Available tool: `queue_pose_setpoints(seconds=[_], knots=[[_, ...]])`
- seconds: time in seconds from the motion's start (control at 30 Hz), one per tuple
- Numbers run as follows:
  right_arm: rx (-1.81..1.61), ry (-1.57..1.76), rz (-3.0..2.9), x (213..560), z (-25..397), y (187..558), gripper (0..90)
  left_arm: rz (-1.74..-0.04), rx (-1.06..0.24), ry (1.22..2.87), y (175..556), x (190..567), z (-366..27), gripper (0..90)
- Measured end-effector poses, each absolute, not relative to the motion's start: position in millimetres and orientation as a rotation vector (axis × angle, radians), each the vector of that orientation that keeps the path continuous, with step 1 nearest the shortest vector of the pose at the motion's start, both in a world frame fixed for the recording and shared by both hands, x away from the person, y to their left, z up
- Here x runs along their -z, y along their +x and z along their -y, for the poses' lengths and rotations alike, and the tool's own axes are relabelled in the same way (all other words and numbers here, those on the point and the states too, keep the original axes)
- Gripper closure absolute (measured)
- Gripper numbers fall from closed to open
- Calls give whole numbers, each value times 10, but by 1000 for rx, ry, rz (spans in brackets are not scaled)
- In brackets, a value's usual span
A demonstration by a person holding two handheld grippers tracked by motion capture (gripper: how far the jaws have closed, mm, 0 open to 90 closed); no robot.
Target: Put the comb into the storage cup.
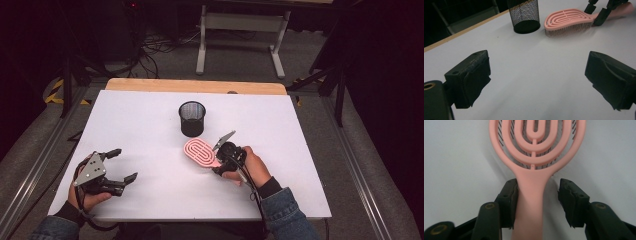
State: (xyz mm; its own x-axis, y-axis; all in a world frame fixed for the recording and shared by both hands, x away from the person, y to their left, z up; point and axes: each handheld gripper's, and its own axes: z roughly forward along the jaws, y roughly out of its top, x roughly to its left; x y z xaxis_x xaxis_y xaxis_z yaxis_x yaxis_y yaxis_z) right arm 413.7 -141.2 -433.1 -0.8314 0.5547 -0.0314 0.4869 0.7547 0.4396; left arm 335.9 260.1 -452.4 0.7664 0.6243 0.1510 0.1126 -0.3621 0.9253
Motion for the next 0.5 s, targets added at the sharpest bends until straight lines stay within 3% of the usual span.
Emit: queue_pose_setpoints(seconds=[0.23,0.5], knots=[[-654,797,-2801,4332,1395,4101,697,-561,-594,1892,3359,4525,-2600,74],[-688,755,-2791,4342,1421,4074,700,-549,-588,1901,3354,4530,-2585,72]])
